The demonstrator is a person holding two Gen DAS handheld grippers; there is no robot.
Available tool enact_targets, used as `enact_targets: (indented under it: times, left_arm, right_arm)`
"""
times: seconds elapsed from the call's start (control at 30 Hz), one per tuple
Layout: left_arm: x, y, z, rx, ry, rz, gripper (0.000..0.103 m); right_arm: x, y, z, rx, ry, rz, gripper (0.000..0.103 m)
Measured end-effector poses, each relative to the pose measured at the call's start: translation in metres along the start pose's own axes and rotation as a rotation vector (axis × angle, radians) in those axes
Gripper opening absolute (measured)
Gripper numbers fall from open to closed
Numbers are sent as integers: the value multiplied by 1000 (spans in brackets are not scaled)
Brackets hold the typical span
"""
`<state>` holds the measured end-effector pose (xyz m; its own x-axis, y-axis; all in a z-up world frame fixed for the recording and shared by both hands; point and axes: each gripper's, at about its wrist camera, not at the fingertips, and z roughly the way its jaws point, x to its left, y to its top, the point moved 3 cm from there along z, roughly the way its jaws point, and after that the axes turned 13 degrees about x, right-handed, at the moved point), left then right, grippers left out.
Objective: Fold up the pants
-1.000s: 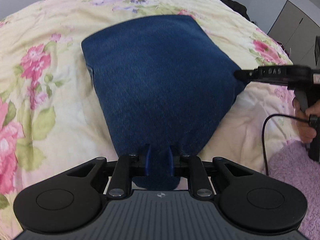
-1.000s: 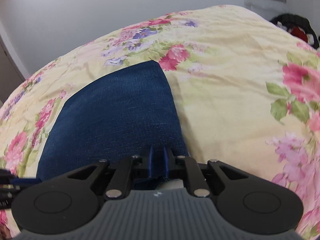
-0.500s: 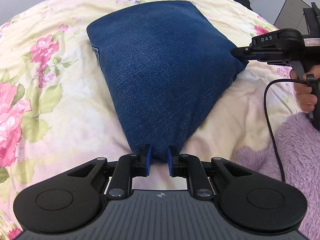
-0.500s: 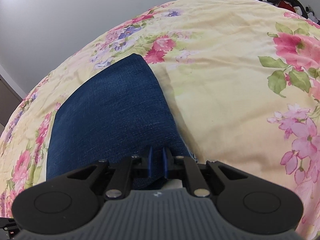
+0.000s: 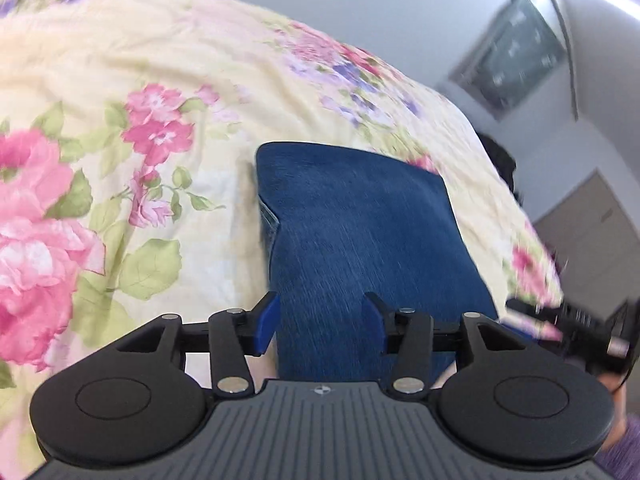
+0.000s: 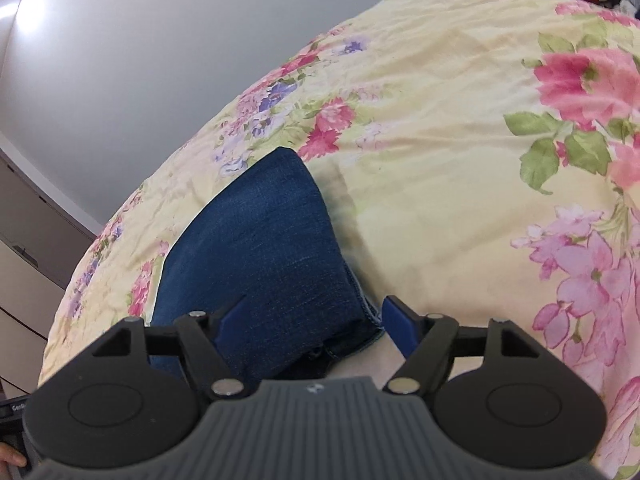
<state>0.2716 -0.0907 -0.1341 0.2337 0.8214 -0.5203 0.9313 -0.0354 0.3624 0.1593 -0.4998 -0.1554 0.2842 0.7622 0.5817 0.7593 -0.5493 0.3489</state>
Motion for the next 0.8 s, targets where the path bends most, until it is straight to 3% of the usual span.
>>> enact_targets:
  times: [0.13, 0.3, 0.47, 0.6, 0.67, 0.8]
  left_arm:
    - [15, 16, 26, 2, -90, -91, 63]
    - [34, 30, 56, 14, -137, -192, 64]
    - [43, 44, 81, 29, -185, -219, 64]
    - [43, 50, 95, 37, -198, -182, 67]
    - [42, 51, 97, 40, -201, -168, 65]
    - [35, 54, 96, 47, -165, -131, 61]
  right_arm:
    - [-24, 3, 17, 51, 104, 130, 71]
    - [-36, 2, 38, 73, 189, 230, 69]
    - [-44, 2, 54, 87, 249, 296, 67]
    - [-44, 6, 62, 88, 269, 293, 66]
    - [-44, 7, 65, 81, 275, 294, 62]
    - [-41, 6, 63, 76, 279, 292, 43]
